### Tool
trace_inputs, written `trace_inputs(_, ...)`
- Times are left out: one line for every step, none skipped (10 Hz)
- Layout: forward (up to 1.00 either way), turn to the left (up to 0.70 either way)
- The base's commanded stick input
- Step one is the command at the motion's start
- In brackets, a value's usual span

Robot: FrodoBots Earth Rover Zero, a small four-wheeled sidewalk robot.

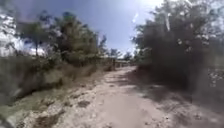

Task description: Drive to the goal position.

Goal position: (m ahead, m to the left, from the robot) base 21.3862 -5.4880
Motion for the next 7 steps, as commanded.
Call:
trace_inputs(0.70,0.00)
trace_inputs(0.70,0.00)
trace_inputs(0.70,0.00)
trace_inputs(0.70,0.00)
trace_inputs(0.70,0.00)
trace_inputs(0.70,0.00)
trace_inputs(0.70,0.00)
